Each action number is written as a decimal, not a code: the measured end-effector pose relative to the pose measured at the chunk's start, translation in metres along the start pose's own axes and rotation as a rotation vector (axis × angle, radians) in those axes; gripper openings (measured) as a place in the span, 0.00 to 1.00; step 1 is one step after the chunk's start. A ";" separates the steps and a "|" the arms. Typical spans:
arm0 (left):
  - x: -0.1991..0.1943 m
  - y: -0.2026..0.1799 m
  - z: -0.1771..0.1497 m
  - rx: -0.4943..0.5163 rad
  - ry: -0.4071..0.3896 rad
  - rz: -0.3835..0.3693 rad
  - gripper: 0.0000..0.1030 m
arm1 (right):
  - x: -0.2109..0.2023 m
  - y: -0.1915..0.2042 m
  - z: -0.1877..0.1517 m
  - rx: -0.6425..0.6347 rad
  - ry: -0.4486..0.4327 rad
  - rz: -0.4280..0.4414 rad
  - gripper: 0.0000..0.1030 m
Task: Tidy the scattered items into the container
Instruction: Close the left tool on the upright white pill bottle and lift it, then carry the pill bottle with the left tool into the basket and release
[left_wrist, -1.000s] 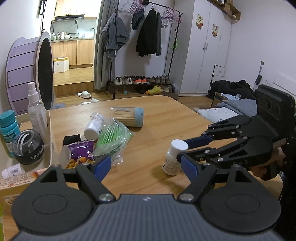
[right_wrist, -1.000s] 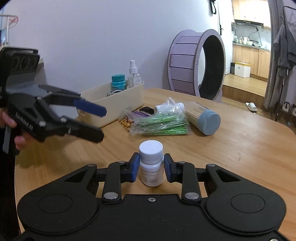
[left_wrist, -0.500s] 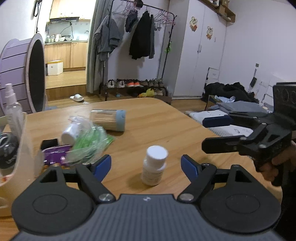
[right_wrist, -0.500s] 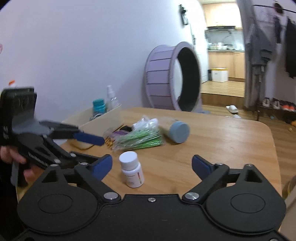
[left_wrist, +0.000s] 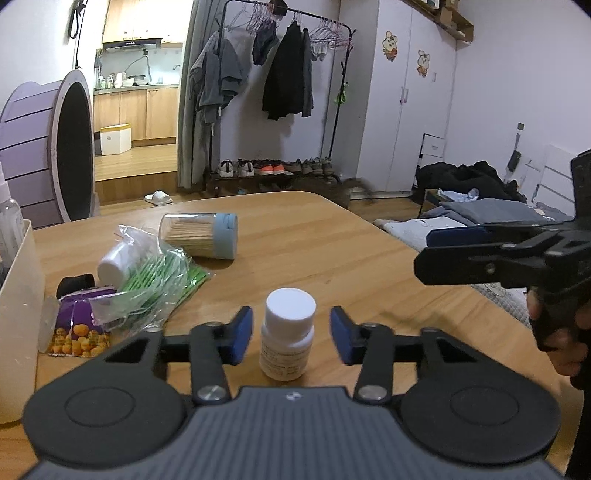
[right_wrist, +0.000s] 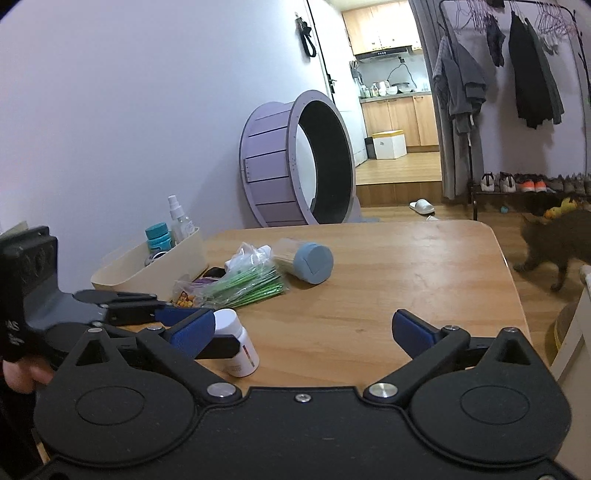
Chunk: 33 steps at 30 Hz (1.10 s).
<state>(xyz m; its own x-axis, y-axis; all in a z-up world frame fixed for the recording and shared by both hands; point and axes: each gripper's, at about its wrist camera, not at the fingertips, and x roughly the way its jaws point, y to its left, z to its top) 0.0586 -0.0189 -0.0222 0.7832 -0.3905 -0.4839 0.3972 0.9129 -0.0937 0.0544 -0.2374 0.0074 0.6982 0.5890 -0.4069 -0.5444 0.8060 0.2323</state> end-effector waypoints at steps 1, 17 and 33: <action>0.000 0.000 0.000 -0.001 -0.006 0.004 0.30 | 0.000 0.000 -0.001 0.002 0.000 0.001 1.00; -0.067 0.050 0.024 -0.089 -0.173 0.154 0.30 | 0.009 0.027 0.000 -0.007 -0.054 0.027 1.00; -0.110 0.135 0.019 -0.253 -0.192 0.394 0.30 | 0.043 0.084 -0.003 -0.083 -0.009 0.121 1.00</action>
<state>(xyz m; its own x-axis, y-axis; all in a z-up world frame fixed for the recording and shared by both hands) 0.0348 0.1447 0.0345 0.9335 -0.0035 -0.3586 -0.0562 0.9862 -0.1559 0.0369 -0.1445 0.0071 0.6292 0.6823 -0.3723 -0.6610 0.7217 0.2054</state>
